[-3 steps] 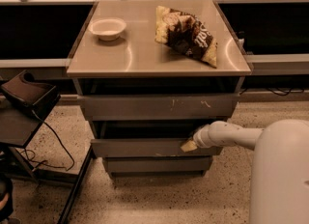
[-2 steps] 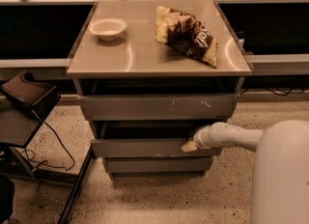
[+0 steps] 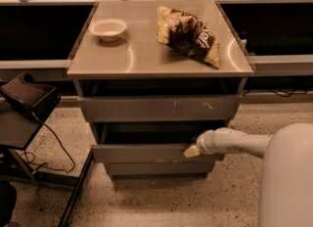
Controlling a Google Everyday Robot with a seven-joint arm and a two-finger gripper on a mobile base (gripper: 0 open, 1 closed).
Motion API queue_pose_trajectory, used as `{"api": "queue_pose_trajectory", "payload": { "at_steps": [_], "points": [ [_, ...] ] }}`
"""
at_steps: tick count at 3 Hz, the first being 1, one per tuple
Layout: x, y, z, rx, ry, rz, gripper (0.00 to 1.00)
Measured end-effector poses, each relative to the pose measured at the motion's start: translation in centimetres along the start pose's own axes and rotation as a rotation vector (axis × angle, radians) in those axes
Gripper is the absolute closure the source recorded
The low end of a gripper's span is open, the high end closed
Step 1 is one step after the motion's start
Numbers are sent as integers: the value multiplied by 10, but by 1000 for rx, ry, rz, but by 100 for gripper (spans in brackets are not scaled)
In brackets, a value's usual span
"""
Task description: Open middle drawer
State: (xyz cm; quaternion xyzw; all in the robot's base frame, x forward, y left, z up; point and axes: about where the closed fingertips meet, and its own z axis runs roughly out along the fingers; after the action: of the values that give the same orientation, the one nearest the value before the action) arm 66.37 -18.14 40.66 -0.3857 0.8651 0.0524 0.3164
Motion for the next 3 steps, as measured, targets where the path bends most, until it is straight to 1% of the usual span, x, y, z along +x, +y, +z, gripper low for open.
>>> {"api": "queue_pose_trajectory", "payload": {
  "at_steps": [1, 2, 3],
  "points": [
    [-2, -1, -4, 0, 0, 0, 100],
    [8, 14, -14, 17, -5, 8, 100],
    [8, 14, -14, 17, -5, 8, 100]
  ]
}}
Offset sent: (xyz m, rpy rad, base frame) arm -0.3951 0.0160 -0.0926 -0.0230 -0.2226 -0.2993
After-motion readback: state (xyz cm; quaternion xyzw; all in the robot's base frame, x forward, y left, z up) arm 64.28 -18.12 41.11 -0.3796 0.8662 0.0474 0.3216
